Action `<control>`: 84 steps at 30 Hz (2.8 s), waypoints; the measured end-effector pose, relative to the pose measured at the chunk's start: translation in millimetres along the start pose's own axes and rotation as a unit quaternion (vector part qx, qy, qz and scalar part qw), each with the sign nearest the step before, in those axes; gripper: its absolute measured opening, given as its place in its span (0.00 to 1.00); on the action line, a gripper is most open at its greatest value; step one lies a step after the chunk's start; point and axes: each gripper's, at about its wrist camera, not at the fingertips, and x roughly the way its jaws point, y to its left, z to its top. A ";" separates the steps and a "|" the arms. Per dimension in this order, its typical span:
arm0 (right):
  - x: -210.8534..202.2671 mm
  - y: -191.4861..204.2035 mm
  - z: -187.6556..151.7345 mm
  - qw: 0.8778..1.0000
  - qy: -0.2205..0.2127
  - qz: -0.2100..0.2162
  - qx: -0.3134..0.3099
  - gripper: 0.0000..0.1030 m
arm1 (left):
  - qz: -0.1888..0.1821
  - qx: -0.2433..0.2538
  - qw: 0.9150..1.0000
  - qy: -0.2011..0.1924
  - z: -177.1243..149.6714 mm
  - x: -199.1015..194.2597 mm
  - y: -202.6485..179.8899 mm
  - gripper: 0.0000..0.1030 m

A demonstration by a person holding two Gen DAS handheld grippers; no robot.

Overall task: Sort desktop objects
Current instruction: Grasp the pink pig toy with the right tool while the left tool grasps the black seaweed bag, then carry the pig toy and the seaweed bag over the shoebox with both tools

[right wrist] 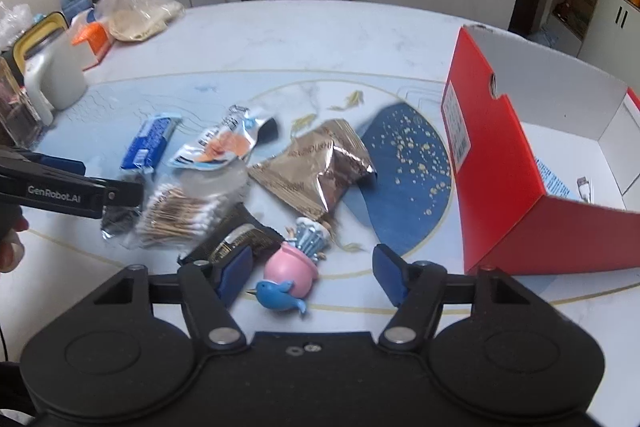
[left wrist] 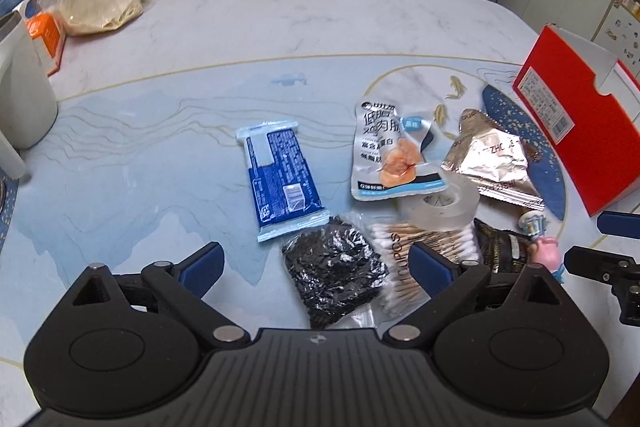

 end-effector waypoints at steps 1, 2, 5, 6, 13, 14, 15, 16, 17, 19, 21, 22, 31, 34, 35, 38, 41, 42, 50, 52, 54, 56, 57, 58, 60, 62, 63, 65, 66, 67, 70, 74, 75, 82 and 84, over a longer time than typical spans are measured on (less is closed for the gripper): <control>2.4 0.3 0.3 1.000 0.002 -0.001 0.000 0.64 | 0.000 0.000 1.000 0.002 -0.6 1.5 0.1 0.95; 4.7 0.6 0.8 1.000 0.004 -0.001 0.000 0.64 | 0.000 0.000 1.000 0.004 -1.2 2.7 -0.3 0.95; 11.4 2.8 1.5 1.000 0.011 0.006 -0.003 0.61 | 0.001 0.002 1.000 0.006 -2.1 4.8 -0.8 0.93; 14.4 3.4 1.3 1.000 0.016 0.008 -0.004 0.59 | 0.000 0.001 1.000 0.006 -1.7 5.5 -0.3 0.92; 27.6 -1.2 -1.6 0.999 0.037 0.008 0.007 0.51 | -0.003 -0.004 1.000 0.012 -2.5 10.5 1.9 0.88; 28.6 -1.7 -2.0 0.999 0.039 0.008 0.006 0.51 | -0.002 -0.005 1.000 0.013 -2.5 11.1 2.1 0.87; 29.6 -2.0 -2.0 0.999 0.040 0.008 0.005 0.50 | -0.002 -0.006 1.000 0.013 -2.4 11.7 2.7 0.84; 30.5 -2.1 -2.3 0.999 0.043 0.007 0.003 0.48 | -0.002 -0.009 1.000 0.014 -2.3 12.5 3.7 0.81; 31.5 -2.3 -2.8 0.999 0.046 0.006 0.002 0.46 | -0.004 -0.012 1.000 0.015 -2.3 13.1 5.1 0.81; 33.6 -3.4 -4.2 0.999 0.052 0.001 0.000 0.44 | -0.005 -0.017 1.000 0.016 -2.4 13.9 6.8 0.81; 35.9 -5.7 -5.9 0.998 0.057 -0.002 0.003 0.42 | -0.007 -0.019 1.000 0.015 -2.8 14.2 7.5 0.79; 36.8 -6.7 -6.5 0.998 0.059 -0.003 0.004 0.42 | -0.009 -0.021 1.000 0.015 -3.0 14.3 7.9 0.79; 38.8 -8.8 -8.0 0.998 0.057 -0.009 0.006 0.40 | -0.004 -0.031 0.999 0.017 -5.4 15.1 13.1 0.65; 38.8 -7.5 -7.6 0.998 0.055 -0.011 0.002 0.39 | -0.004 -0.030 0.999 0.017 -5.5 15.0 13.1 0.62; 38.8 -7.4 -7.4 0.998 0.055 -0.010 0.001 0.38 | -0.004 -0.030 0.999 0.016 -5.6 14.6 13.2 0.60; 38.8 -7.0 -7.5 0.998 0.054 -0.010 -0.001 0.38 | 0.003 -0.026 1.000 0.016 -5.5 14.6 12.7 0.54; 38.7 -7.0 -7.5 0.998 0.054 -0.011 -0.002 0.37 | 0.007 -0.025 1.000 0.014 -5.9 13.8 12.7 0.47; 38.7 -7.1 -7.5 0.998 0.054 -0.012 -0.002 0.37 | 0.007 -0.024 1.000 0.014 -6.0 13.6 12.5 0.44; 34.1 -9.2 -7.6 0.999 0.046 -0.014 0.003 0.37 | 0.003 -0.016 1.000 0.017 -7.5 11.9 9.4 0.34; 32.2 -10.0 -7.5 0.999 0.043 -0.013 0.005 0.37 | 0.002 -0.015 1.000 0.018 -8.0 11.3 8.6 0.33; 29.6 -11.2 -7.2 0.999 0.039 -0.012 0.008 0.37 | 0.000 -0.014 1.000 0.020 -8.0 10.6 7.4 0.32; 27.1 -12.5 -7.0 0.999 0.036 -0.011 0.011 0.37 | -0.001 -0.013 1.000 0.022 -8.5 9.2 6.2 0.32; 25.9 -13.4 -7.0 0.999 0.035 -0.011 0.013 0.37 | -0.002 -0.012 1.000 0.023 -8.6 8.6 5.3 0.32; 25.0 -14.0 -7.2 0.999 0.034 -0.011 0.013 0.37 | -0.003 -0.011 1.000 0.023 -8.8 7.7 4.4 0.32; 22.6 -14.9 -7.5 0.999 0.031 -0.010 0.016 0.37 | -0.005 -0.010 1.000 0.023 -8.6 5.8 3.2 0.32; 20.6 -16.0 -7.9 0.999 0.028 -0.010 0.018 0.37 | -0.008 -0.011 1.000 0.023 -8.3 3.9 2.9 0.32; 19.5 -16.5 -7.9 0.999 0.026 -0.009 0.019 0.37 | -0.009 -0.011 1.000 0.022 -8.1 2.8 2.4 0.32; 17.7 -17.4 -7.8 1.000 0.023 -0.008 0.020 0.37 | -0.010 -0.009 1.000 0.021 -7.7 0.6 1.2 0.32; 16.8 -18.1 -8.0 1.000 0.022 -0.007 0.021 0.36 | -0.012 -0.009 1.000 0.020 -7.5 -0.5 0.5 0.32; 15.7 -18.9 -8.0 1.000 0.020 -0.006 0.023 0.36 | -0.013 -0.009 1.000 0.020 -7.3 -1.6 -0.4 0.32; 13.0 -20.4 -8.9 1.000 0.017 -0.004 0.024 0.36 | -0.016 -0.006 1.000 0.019 -7.0 -3.5 -3.1 0.32; 8.2 -23.4 -9.3 1.000 0.012 -0.001 0.027 0.36 | -0.022 -0.002 1.000 0.022 -7.0 -6.1 -7.6 0.32; 6.2 -24.2 -9.2 1.000 0.010 0.000 0.028 0.36 | -0.025 0.000 0.999 0.021 -6.7 -7.3 -9.1 0.32; -11.6 -31.2 -5.5 0.999 -0.007 0.008 0.040 0.36 | -0.040 0.019 0.999 0.013 -0.3 -16.9 -24.0 0.32; -17.9 -33.8 -4.6 0.999 -0.013 0.011 0.045 0.36 | -0.043 0.024 0.999 0.009 2.1 -20.2 -28.9 0.32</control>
